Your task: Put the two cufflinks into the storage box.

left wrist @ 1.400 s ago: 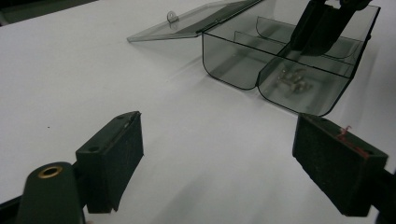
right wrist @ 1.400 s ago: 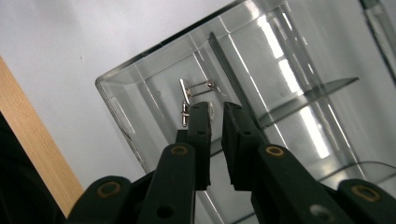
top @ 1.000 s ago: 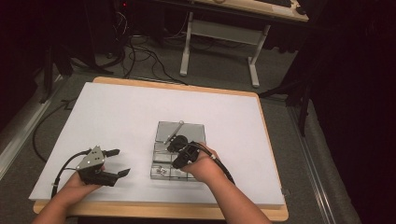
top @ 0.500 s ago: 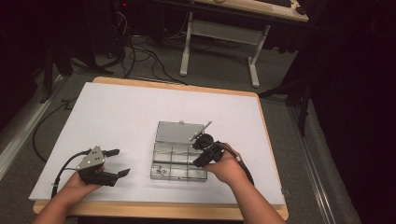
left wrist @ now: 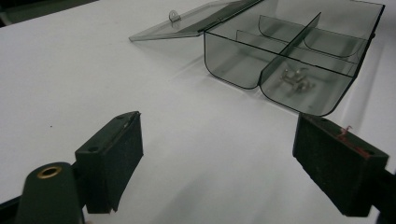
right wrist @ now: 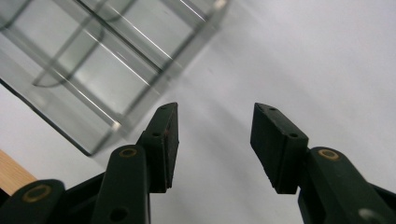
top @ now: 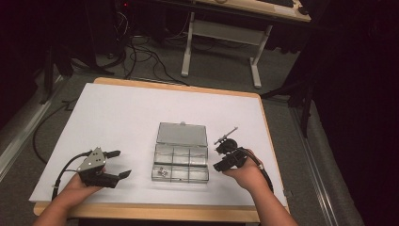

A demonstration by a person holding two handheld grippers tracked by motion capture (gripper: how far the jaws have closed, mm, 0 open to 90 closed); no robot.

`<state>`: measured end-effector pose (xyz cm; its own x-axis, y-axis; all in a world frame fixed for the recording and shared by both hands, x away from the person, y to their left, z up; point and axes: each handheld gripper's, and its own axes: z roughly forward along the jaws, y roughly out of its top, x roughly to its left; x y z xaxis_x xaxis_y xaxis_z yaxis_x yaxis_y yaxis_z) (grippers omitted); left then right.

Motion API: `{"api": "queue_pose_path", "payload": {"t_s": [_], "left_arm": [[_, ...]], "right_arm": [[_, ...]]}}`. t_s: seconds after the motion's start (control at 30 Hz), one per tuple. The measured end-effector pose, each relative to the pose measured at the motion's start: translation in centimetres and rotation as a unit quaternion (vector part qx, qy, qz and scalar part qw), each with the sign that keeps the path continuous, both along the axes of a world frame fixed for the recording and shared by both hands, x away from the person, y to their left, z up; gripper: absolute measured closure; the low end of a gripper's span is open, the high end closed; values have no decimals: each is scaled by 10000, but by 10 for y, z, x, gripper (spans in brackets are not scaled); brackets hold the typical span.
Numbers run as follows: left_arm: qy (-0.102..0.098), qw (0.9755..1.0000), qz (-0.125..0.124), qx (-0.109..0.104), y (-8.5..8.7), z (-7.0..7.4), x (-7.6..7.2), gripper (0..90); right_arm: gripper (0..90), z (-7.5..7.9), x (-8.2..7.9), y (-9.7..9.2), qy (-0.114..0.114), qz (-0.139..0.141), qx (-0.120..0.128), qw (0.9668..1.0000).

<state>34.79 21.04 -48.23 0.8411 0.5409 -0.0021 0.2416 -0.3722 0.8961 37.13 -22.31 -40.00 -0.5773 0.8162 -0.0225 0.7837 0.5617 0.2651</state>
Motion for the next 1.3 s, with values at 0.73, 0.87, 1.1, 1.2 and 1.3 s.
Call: {"api": "queue_pose_path", "payload": {"t_s": [0.73,0.87,1.1,1.2,1.3], "left_arm": [[-4,10000,15,8,0,0,0,164],[1,10000,13,-3,0,0,0,163],[-13,10000,19,13,0,0,0,163],[-7,10000,22,10,0,0,0,163],[-7,10000,12,-5,0,0,0,163]], "right_arm": [[463,-18,-22,-52,-1056,-646,719,9897],[460,-26,-30,-55,-1409,-721,897,9833],[456,-44,-46,-60,-2150,-710,1318,9651],[460,-53,-52,-63,-2426,-781,1456,9560],[466,-61,-59,-67,-2731,-849,1580,9451]]}}
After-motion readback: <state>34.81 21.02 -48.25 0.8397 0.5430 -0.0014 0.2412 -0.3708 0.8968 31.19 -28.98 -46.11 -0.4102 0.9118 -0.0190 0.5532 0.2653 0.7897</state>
